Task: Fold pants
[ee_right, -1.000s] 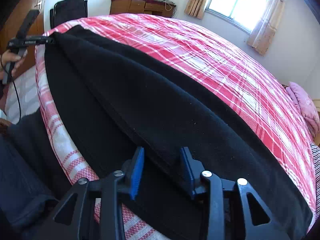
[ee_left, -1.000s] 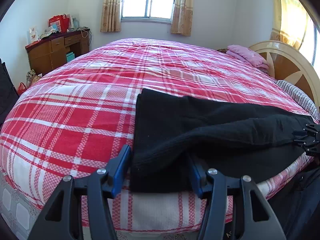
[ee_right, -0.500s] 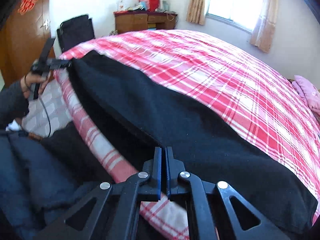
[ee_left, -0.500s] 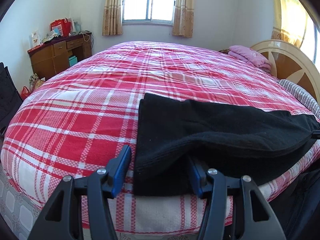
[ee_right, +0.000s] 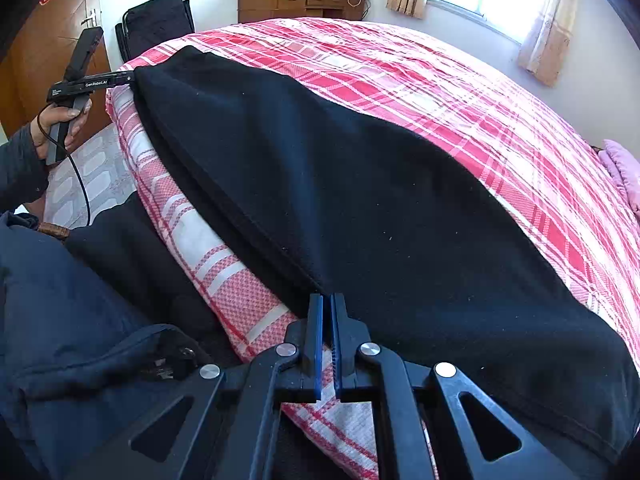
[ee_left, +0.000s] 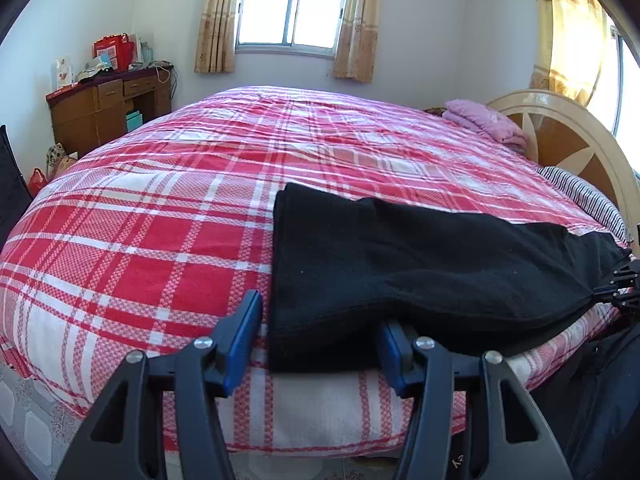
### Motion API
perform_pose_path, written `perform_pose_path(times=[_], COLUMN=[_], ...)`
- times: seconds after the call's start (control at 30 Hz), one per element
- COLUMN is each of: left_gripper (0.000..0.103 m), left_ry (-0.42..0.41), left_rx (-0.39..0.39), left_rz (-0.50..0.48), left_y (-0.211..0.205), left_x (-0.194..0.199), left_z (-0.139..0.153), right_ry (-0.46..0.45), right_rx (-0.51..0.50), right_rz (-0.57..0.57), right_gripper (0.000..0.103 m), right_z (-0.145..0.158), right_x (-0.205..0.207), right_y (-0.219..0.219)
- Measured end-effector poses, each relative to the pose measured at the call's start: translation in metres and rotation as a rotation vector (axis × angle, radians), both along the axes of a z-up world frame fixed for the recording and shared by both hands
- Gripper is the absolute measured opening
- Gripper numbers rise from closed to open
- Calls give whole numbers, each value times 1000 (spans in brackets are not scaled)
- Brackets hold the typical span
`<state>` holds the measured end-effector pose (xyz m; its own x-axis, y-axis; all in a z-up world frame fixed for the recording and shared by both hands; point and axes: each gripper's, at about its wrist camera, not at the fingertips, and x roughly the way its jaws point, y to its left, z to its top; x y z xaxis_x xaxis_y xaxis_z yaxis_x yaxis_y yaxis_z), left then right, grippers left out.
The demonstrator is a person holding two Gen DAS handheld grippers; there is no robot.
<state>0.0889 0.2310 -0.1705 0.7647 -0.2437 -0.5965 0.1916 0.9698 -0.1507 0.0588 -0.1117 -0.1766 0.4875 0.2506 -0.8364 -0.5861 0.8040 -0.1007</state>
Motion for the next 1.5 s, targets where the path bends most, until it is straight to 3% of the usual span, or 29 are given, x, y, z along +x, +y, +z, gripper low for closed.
perform_pose_path(times=[0.17, 0.23, 0.4, 0.5, 0.57, 0.7, 0.8, 0.87, 0.97, 1.03, 1.07, 1.1, 1.23, 1.33, 1.5], left_gripper=[52, 52, 55, 56, 57, 57, 57, 63, 65, 70, 70, 70, 70, 70, 70], left_ry=[-22, -3, -4, -23, -27, -84, -148, -173, -205, -182, -146, -100, 87, 48, 69], left_rx=[-103, -108, -9, 118, 160, 128, 92, 86, 141, 165, 138, 113, 161, 183, 65], left_rz=[13, 13, 14, 27, 20, 48, -13, -74, -181, -219, -249, -284, -361, -383, -368], left_y=[15, 17, 9, 6, 9, 18, -5, -30, -76, -96, -103, -110, -130, -128, -118], left_x=[-4, -1, -5, -10, -13, -22, -24, -23, -22, -19, -15, -10, -1, -12, -4], left_z=[7, 5, -2, -1, 0, 16, 35, 45, 56, 53, 46, 36, -15, -20, -7], right_ry=[-21, -16, 48, 70, 79, 79, 64, 52, 32, 41, 46, 50, 45, 35, 41], right_rx=[55, 55, 3, 24, 22, 20, 54, 87, 89, 79, 78, 75, 56, 67, 64], right_rz=[6, 6, -2, 5, 8, -9, -28, -36, -45, -51, -50, -49, -36, -49, -77], right_gripper=[3, 3, 4, 4, 4, 4, 4, 4, 4, 4, 4, 4, 4, 4, 5], right_z=[19, 18, -9, -4, -1, -1, 6, 10, 10, 5, 4, 3, 5, 9, 6], right_x=[-7, -5, 3, 5, 4, 4, 7, 9, 9, 11, 11, 11, 8, 10, 13], right_y=[-5, -5, -3, -7, -10, -20, -25, -28, -26, -24, -24, -24, -24, -29, -36])
